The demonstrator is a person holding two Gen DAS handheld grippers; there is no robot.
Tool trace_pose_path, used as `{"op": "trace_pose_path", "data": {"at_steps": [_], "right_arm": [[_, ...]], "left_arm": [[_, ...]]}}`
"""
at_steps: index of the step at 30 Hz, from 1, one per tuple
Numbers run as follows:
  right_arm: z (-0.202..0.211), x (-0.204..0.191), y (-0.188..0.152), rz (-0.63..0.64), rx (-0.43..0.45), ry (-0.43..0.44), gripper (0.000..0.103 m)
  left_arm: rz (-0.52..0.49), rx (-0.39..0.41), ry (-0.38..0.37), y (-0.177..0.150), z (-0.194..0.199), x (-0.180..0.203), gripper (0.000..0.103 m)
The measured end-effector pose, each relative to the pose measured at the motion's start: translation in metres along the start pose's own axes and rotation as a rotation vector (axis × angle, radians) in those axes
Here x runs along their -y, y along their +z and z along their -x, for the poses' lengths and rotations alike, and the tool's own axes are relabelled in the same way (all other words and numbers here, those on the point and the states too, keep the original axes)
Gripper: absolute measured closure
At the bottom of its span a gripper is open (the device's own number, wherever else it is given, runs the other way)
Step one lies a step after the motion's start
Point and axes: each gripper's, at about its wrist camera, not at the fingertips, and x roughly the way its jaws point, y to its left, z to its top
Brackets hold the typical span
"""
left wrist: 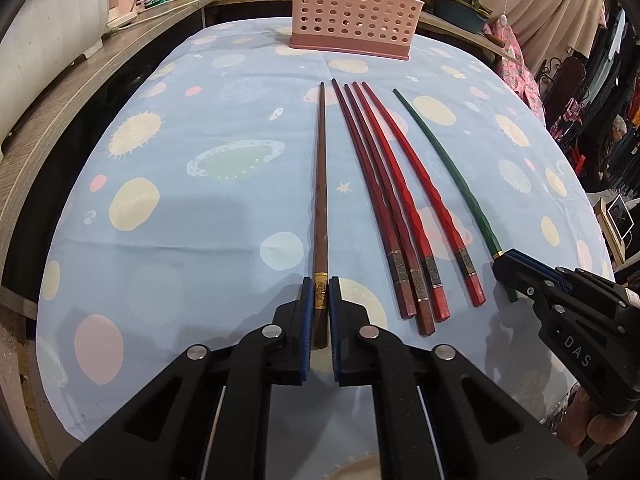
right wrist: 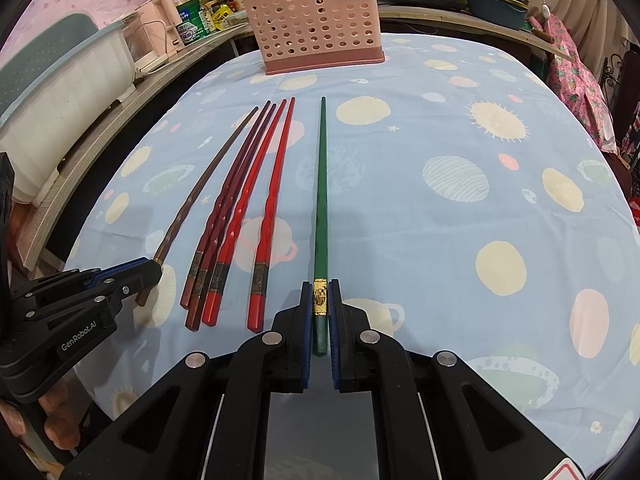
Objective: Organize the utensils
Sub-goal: 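Grasp the green chopstick with the right tool while the left tool grasps the brown chopstick, then lift both chopsticks and carry them over the pink basket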
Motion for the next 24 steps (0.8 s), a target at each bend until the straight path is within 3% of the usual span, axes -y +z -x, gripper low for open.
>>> {"op": "trace_pose_path", "data": {"at_steps": [11, 24], "right_arm": [[0.020, 0.002, 0.026, -0.001, 0.074, 0.002, 0.096], [0.059, 0.012, 0.098, -0.001, 0.236, 0.008, 0.096]], "left_arm": [[0.033, 0.039, -0.007, 0.016, 0.017, -0.006, 0.096], [0.072, 0.149, -0.006, 0.071, 0.057, -0.019, 0.096]]}}
